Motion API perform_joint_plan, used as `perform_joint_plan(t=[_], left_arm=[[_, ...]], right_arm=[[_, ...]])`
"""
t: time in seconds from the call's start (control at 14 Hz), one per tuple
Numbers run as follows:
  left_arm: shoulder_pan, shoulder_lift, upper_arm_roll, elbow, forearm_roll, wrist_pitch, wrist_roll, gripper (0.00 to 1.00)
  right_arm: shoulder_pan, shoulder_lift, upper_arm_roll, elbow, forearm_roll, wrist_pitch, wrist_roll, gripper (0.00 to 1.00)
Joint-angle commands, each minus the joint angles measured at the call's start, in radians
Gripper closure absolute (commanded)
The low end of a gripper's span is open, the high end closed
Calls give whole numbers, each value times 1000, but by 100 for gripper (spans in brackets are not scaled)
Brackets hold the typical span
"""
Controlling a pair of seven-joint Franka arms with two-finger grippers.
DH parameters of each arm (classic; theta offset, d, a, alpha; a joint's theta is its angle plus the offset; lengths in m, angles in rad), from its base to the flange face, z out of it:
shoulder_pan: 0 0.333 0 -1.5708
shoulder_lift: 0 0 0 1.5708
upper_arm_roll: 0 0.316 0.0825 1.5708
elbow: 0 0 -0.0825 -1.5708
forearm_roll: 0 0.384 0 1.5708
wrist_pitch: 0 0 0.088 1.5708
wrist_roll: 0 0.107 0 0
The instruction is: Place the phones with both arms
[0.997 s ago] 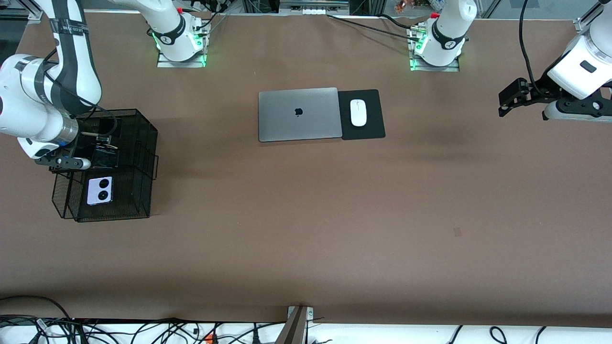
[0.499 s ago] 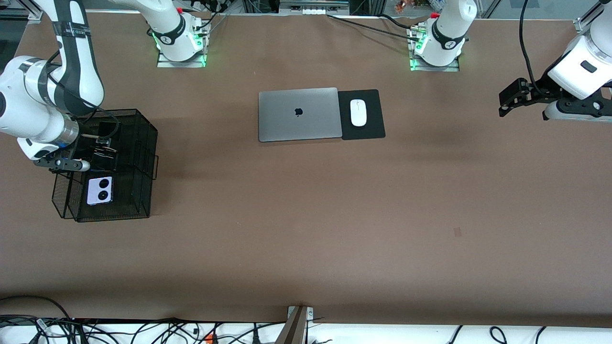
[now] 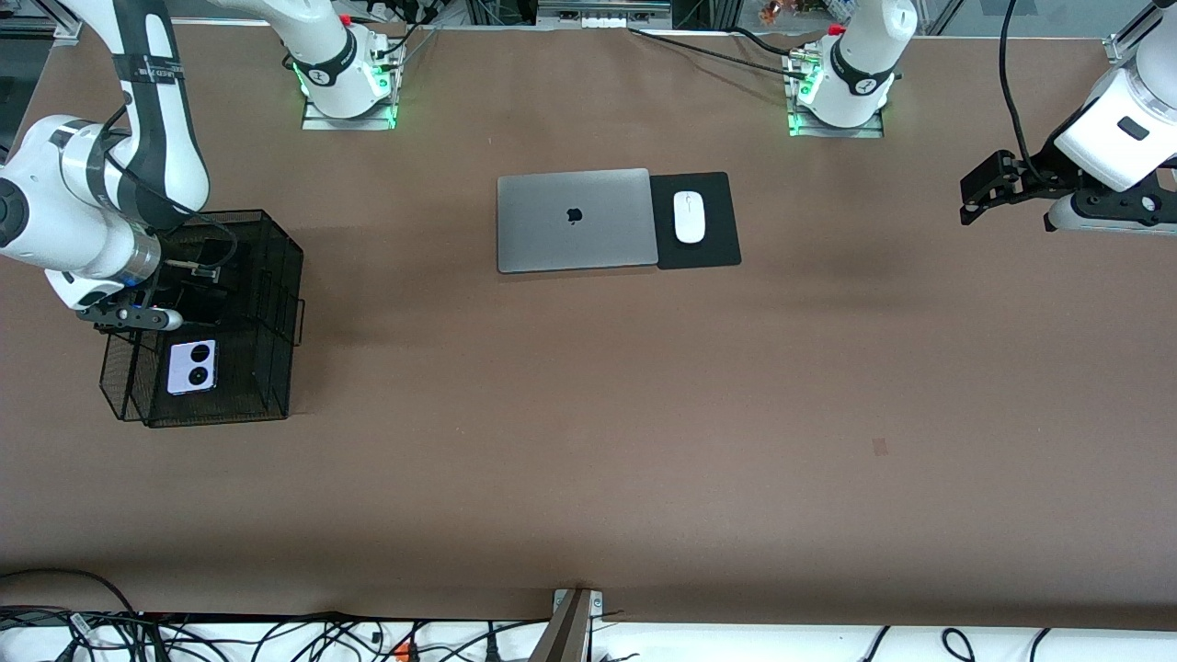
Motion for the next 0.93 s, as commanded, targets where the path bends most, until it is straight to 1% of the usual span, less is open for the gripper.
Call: perform_joint_plan(t=[0.0,0.43,0.85], left_arm=[[6,-21,-1,-20,-6,12,-4,0],[6,-21,-1,-20,-6,12,-4,0],[6,-21,-1,-18,-6,12,-2,0]], right_arm=[[2,-16,-4,-12,-6,-15,-4,100],[2,-15,-4,-7,-6,-76,-6,100],[-14,16,-4,-6,-6,-75,-43,100]])
